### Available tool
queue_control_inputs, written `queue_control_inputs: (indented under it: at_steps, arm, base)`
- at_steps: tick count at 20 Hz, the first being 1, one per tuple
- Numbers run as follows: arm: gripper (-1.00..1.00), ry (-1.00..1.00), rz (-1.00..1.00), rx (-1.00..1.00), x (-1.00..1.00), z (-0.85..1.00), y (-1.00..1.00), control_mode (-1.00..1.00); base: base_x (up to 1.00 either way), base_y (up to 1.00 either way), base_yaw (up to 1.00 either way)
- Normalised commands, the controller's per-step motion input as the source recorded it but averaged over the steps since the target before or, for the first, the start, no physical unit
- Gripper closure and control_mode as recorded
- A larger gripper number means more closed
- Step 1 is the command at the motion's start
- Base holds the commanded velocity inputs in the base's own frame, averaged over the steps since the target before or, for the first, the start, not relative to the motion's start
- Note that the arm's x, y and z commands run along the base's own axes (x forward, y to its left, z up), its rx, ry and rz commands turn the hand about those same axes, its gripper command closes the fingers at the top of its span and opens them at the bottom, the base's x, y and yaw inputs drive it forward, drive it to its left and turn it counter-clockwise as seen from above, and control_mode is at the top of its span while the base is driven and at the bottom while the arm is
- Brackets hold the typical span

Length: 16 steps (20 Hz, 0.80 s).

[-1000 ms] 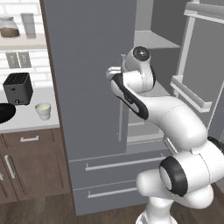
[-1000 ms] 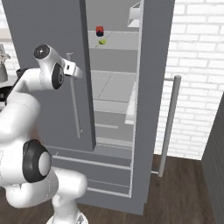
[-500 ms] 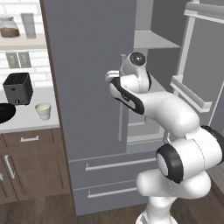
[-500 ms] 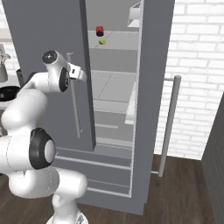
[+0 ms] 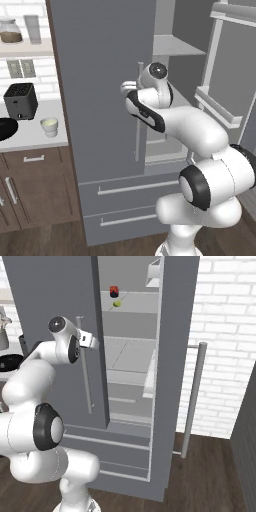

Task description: Grab a lemon wedge from the fridge and one ice cube from the ice bowl, and put them in the glass of lemonade.

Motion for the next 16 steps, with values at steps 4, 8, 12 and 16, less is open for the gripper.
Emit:
queue_control_inputs:
  at_steps: [4,8,12,16]
  arm:
    - [1.00,0.01,0.00,0.00,0.15,0.00,0.00,-1.00]
    - [1.00,0.04,0.00,0.00,0.09,0.00,0.04,-1.00]
    - [1.00,0.05,0.07,0.00,-0.01,0.22,0.61,-1.00]
    - [1.00,0.00,0.19,0.00,-0.20,0.48,0.98,-1.00]
  base:
    - [0.00,0.00,0.00]
    - [0.00,0.00,0.00]
    - [0.00,0.00,0.00]
    - [0.00,0.00,0.00]
